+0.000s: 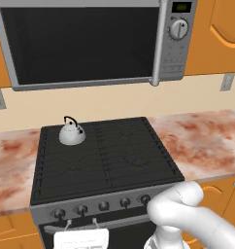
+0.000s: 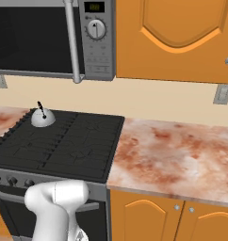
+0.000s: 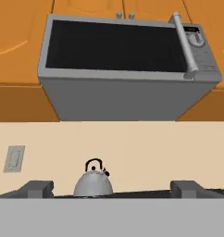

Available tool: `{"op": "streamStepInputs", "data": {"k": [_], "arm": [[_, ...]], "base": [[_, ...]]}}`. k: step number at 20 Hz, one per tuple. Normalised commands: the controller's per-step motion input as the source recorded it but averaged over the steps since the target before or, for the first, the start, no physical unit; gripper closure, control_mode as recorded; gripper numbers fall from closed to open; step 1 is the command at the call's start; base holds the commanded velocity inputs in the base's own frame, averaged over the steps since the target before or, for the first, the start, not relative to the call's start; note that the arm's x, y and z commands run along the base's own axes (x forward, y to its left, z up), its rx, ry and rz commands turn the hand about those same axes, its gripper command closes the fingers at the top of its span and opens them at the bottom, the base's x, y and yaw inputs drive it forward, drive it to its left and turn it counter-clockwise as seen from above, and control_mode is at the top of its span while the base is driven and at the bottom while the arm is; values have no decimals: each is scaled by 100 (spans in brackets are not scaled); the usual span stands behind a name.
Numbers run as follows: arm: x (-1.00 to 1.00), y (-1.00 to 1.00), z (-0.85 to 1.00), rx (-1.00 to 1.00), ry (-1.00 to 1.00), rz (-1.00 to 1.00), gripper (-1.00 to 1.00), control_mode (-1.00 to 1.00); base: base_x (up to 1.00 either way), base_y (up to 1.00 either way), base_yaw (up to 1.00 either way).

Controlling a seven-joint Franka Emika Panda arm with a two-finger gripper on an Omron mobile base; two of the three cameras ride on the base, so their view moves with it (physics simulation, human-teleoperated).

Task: The kettle is done boiling. Turn off the stove, then wait for 300 timesteps before moving the kettle to the dining table.

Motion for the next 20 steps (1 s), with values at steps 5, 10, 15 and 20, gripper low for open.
{"op": "streamStepInputs", "data": {"k": [5,10,15,20], "arm": [[0,-3,68,19,0,-3,-100,-100],[-2,-4,71,19,-1,0,-100,-100],[0,-5,68,18,0,0,-100,-100],[0,-3,63,16,1,0,-100,-100]], "base": [[0,0,0],[0,0,0],[0,0,0],[0,0,0]]}}
